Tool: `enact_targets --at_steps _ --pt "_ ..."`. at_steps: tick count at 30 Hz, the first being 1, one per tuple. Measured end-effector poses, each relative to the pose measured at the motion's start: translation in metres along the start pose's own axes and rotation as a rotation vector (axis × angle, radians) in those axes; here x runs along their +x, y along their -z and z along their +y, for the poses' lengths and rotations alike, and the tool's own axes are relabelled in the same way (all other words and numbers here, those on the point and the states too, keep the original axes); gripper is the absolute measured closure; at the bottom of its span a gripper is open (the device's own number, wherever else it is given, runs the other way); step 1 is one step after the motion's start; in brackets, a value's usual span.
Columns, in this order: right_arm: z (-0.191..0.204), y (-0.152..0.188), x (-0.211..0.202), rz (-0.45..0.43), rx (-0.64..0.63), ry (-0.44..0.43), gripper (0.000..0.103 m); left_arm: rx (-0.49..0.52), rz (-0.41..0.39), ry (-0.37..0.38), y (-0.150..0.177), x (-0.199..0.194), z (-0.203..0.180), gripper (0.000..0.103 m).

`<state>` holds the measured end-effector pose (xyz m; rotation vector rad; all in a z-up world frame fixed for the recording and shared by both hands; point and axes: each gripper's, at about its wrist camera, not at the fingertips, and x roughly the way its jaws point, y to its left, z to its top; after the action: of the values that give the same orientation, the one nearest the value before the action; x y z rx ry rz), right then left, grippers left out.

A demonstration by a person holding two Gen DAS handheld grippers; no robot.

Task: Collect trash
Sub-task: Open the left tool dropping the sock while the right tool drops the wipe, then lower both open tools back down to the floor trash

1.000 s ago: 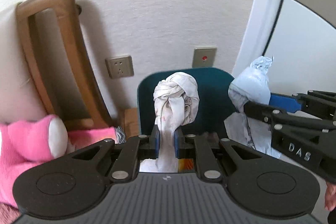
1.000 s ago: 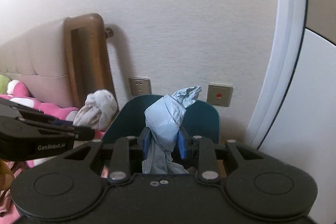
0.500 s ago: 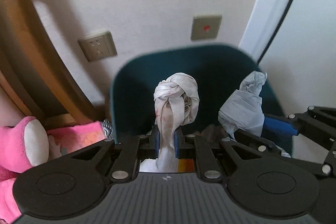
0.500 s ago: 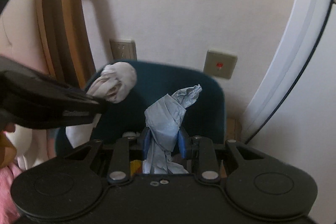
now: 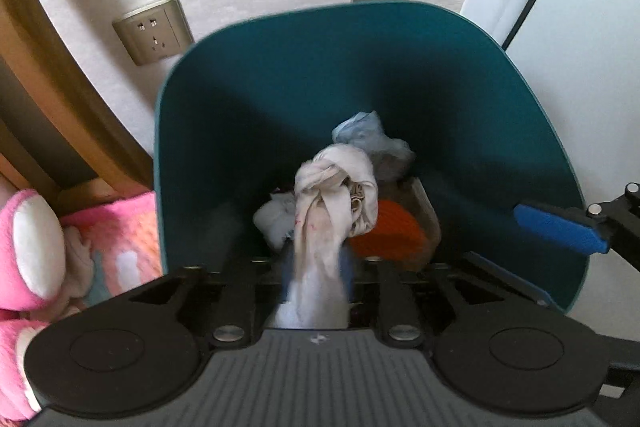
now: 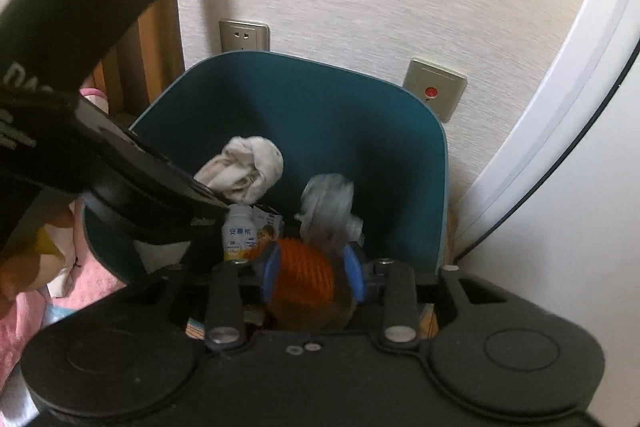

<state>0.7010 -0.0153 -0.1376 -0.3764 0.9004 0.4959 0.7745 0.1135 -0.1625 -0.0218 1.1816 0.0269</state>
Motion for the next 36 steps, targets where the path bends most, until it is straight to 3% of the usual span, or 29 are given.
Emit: enact_targets --at_steps 6,20,30,33,36 --pt "-0.003 0.005 -0.014 -0.025 -0.016 -0.012 0.063 -0.025 -0.055 0.007 0.007 -0.016 -0.003 0.044" --pt "-0.013 0.034 -0.086 -0.115 0.023 -0.094 0.051 0.029 -0.244 -0.037 0.057 -0.101 -0.022 0.044" --pt "-0.019 0.071 -0.125 -0.158 0.063 -0.136 0.045 -0.001 -0.275 -0.014 0.110 -0.141 -0.037 0.044" --pt "-0.021 0.080 -0.133 -0.173 0.076 -0.143 0.041 0.001 -0.288 -0.027 0.127 -0.148 -0.041 0.033" --pt "-0.020 0.094 -0.142 -0.187 0.095 -0.158 0.038 0.000 -0.300 -0.039 0.148 -0.153 -0.043 0.030"
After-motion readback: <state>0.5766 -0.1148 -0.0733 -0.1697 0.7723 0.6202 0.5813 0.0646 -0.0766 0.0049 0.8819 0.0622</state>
